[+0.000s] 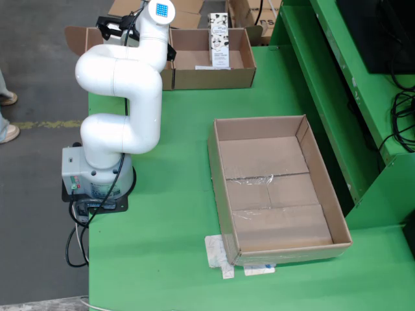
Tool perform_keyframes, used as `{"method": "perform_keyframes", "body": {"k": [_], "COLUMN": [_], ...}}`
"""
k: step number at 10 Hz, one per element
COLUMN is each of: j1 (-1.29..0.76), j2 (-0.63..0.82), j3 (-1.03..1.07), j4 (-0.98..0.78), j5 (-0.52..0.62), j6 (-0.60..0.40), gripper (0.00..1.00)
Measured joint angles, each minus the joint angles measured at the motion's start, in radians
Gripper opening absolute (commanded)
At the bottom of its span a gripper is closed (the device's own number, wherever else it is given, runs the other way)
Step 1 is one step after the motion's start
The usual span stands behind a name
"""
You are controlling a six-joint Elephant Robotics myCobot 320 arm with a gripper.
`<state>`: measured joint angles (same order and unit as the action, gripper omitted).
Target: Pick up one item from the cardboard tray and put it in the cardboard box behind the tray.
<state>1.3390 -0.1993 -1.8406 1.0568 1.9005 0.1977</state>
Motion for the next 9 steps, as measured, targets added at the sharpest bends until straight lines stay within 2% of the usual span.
{"method": "perform_keyframes", "body": {"k": [5, 7, 9], "j1": [0.000, 0.081, 0.161], "j2": [0.002, 0.080, 0.176], "j3": [0.003, 0.084, 0.176], "j4": [-0.005, -0.077, -0.172], "j5": [-0.002, -0.078, -0.173], "j6": [0.000, 0.000, 0.051], "gripper": [1.00, 1.00, 1.00]}}
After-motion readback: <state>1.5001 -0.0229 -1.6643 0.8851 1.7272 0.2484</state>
